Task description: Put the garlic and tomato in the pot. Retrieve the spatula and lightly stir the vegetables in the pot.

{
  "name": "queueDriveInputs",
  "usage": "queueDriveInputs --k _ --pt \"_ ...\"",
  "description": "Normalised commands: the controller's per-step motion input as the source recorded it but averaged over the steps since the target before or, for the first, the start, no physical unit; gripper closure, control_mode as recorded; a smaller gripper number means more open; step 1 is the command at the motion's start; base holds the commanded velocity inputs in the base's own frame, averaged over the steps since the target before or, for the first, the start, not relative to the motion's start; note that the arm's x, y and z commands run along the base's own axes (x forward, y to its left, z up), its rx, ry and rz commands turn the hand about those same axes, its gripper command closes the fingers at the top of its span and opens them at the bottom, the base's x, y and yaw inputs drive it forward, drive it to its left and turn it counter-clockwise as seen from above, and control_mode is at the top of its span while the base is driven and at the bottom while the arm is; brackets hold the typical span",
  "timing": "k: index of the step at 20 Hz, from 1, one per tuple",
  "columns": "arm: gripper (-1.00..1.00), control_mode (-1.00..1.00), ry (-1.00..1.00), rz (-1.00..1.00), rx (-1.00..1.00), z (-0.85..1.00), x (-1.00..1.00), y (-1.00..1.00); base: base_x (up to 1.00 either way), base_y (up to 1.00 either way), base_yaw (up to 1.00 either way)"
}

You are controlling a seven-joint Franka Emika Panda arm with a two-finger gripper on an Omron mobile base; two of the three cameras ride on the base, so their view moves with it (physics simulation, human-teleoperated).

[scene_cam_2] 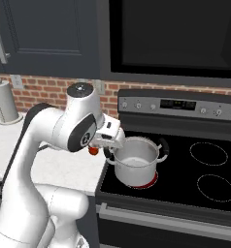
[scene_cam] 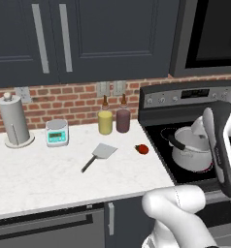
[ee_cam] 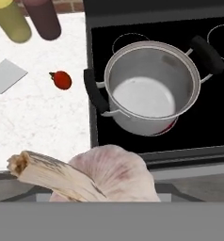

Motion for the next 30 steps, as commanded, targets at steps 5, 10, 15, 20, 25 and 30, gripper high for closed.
queueDriveInputs --k 5,10,15,20,25,30 --pt "1.0 -1.0 0.0 0.0 -0.03 -0.37 0.57 -0.53 0.0 0.0 0.0" --pt "1.0 -1.0 0.05 0.0 0.0 -0.44 0.94 -0.02 0.0 0.0 0.0" --pt "1.0 -1.0 0.14 0.0 0.0 -0.45 0.74 -0.26 0.0 0.0 0.0" --pt "1.0 -1.0 0.12 0.0 0.0 -0.41 0.3 -0.44 0.0 0.0 0.0" --pt "1.0 -1.0 0.07 0.0 0.0 -0.43 0.01 -0.25 0.0 0.0 0.0" --pt "1.0 -1.0 0.04 0.0 0.0 -0.42 0.0 -0.09 0.0 0.0 0.0"
